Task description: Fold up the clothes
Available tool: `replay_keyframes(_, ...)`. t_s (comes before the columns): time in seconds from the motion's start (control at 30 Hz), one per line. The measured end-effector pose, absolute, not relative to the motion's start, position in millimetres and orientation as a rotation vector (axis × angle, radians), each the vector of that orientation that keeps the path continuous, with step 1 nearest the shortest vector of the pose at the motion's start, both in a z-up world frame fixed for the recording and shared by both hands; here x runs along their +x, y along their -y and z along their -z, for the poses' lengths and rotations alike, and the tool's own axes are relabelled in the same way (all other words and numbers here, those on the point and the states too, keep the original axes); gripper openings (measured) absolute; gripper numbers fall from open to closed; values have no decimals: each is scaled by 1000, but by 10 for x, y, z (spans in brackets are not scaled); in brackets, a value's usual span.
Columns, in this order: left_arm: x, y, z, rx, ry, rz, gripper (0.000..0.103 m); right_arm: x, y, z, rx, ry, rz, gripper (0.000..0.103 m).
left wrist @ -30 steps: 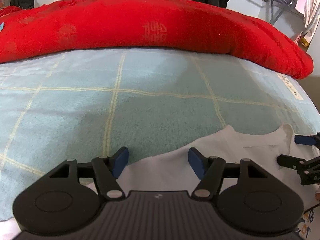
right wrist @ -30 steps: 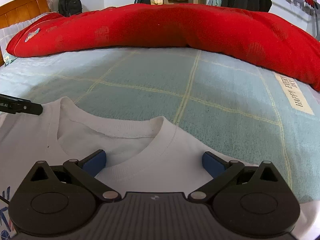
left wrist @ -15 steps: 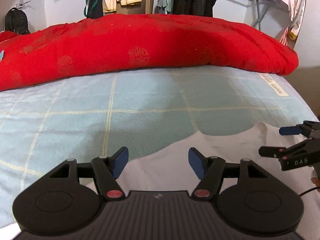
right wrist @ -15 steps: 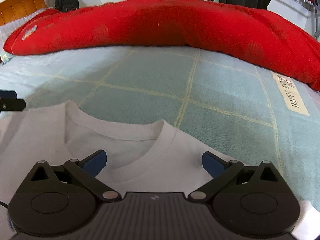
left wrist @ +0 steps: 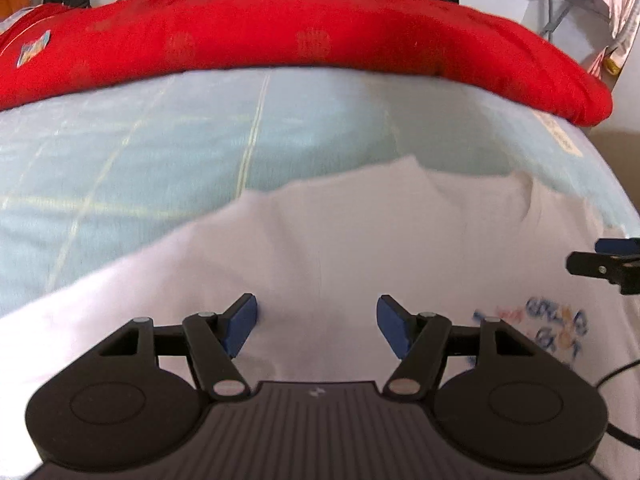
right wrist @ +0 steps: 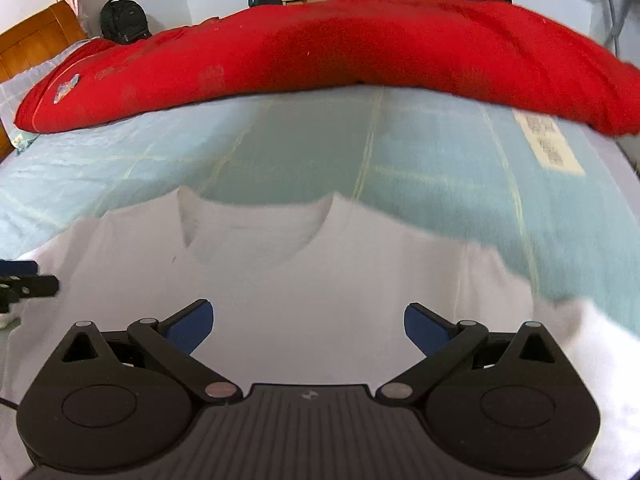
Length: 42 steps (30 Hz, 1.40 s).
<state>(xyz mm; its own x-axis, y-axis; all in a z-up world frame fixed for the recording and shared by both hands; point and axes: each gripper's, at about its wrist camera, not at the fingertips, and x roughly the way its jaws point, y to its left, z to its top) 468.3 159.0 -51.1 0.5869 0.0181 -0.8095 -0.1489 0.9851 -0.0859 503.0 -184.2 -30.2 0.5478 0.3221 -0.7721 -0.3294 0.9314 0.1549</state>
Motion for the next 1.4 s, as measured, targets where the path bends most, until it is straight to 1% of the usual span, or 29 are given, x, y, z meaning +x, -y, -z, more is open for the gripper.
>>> replay_keyframes(0.07,4675,-1589,628,-150,-949,-112,67,4967,1849,422,-9,-949,-380,103)
replay_keyframes(0.13,4723,-1604,684,-140,-937,-110,70,4936,1837,560,-24,-982,-368,103)
replay_keyframes(0.2,4845,-1636,723,-133,-926,-109,73,4915,1801,594,-48,-961,-361,103)
replay_keyframes(0.3,5055,-1727,751,-153,-916,-130,73,4975,1765,601,-36,-963,-341,103)
replay_keyframes(0.37,5145,-1796,730,-182,-915,-141,69,5010,1743,608,-30,-967,-331,103)
replay_keyframes(0.43,5041,-1844,589,-197,-902,-129,68,5009,1737,610,-35,-971,-329,103)
replay_keyframes(0.5,4935,-1894,450,-211,-889,-118,71,5015,1724,610,-41,-975,-328,103)
replay_keyframes(0.6,4616,-2042,359,-210,-885,-141,73,5011,1734,612,-42,-974,-330,103)
replay_keyframes(0.7,4425,-2299,522,-261,-937,-219,72,5002,1719,624,-49,-965,-324,103)
replay_keyframes(0.77,4319,-2506,671,-349,-978,-260,73,4987,1708,636,-52,-953,-320,103)
replay_keyframes(0.9,4010,-2758,634,-407,-975,-293,73,4977,1717,640,-53,-944,-324,103)
replay_keyframes(0.97,3835,-2879,594,-422,-991,-351,71,4984,1715,640,-56,-945,-325,103)
replay_keyframes(1.07,3611,-3100,479,-473,-956,-430,70,4991,1702,631,-60,-951,-321,103)
replay_keyframes(1.2,3529,-3371,541,-505,-911,-525,71,4979,1681,639,-62,-945,-310,103)
replay_keyframes(1.27,3509,-3445,673,-472,-956,-568,71,4964,1670,645,-68,-938,-304,103)
replay_keyframes(1.3,3476,-3476,699,-424,-965,-584,74,4967,1667,645,-70,-939,-303,103)
replay_keyframes(1.4,3341,-3645,692,-340,-986,-660,74,4994,1667,637,-74,-952,-305,103)
